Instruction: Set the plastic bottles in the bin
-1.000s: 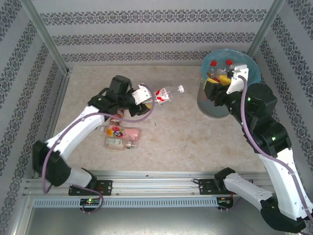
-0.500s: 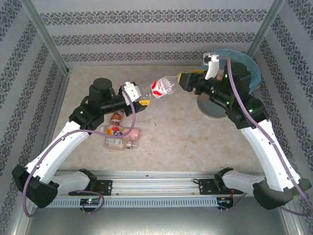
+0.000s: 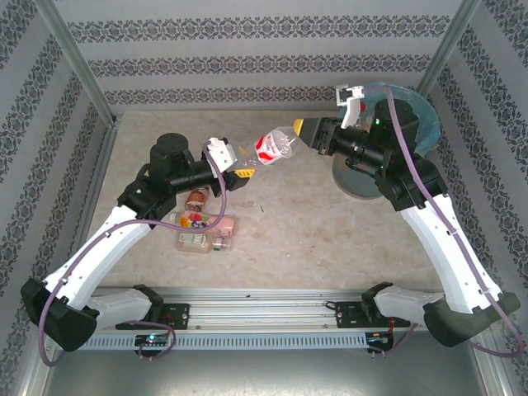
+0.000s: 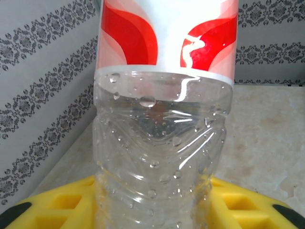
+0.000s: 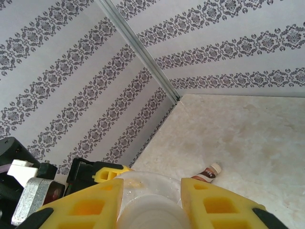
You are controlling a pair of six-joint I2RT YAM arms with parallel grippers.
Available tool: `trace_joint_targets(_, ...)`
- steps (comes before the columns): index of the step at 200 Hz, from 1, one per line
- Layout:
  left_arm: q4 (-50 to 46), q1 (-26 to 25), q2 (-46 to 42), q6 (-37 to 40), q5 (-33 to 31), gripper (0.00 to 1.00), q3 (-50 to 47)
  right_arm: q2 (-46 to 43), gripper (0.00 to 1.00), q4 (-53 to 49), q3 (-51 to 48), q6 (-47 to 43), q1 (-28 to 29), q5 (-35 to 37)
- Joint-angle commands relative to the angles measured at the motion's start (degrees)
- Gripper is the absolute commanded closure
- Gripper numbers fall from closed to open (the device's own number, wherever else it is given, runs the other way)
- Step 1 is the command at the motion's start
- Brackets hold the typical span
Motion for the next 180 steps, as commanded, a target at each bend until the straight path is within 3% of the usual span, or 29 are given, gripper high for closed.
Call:
trace_joint_targets(1,6.63,-0.05,-1.15,-3.52,-0.56,0.39,-0.99,-1.64,0.88,-1.20,2.63,-1.25,0.08,0.93)
trace_joint_targets(20,9.79,-0.05,-2.20,-4.60,0.02,0.15,-3.15,-3.23,0.97,-5.10,5.33,-4.89,-0.67,9.05)
trace_joint_targets(42,15.24,-0.05,-4.52,-6.21,0.08,0.01,-6.72,-4.10,1.00,-9.19,9.99,-8.97,-4.56,15.60)
trace_joint_targets(75,14.44,-0.05,-5.04,-6.71,-0.83,0.00,-6.36,-3.17,1.00,-11.53,16.87,-13.84,-13.00,19.85)
trace_joint_targets(132,13.42,-0.12,-3.59,-10.93,-1.18,0.00,-4.35,7.26,1.00,-15.32,29.33,-33.22,-14.95,44.32)
trace_joint_targets(180,10.46,-0.45,-0.94,-14.25,0.82,0.01,-1.50,16.93,1.00,-23.51,35.41,-35.69,-19.17,48.96)
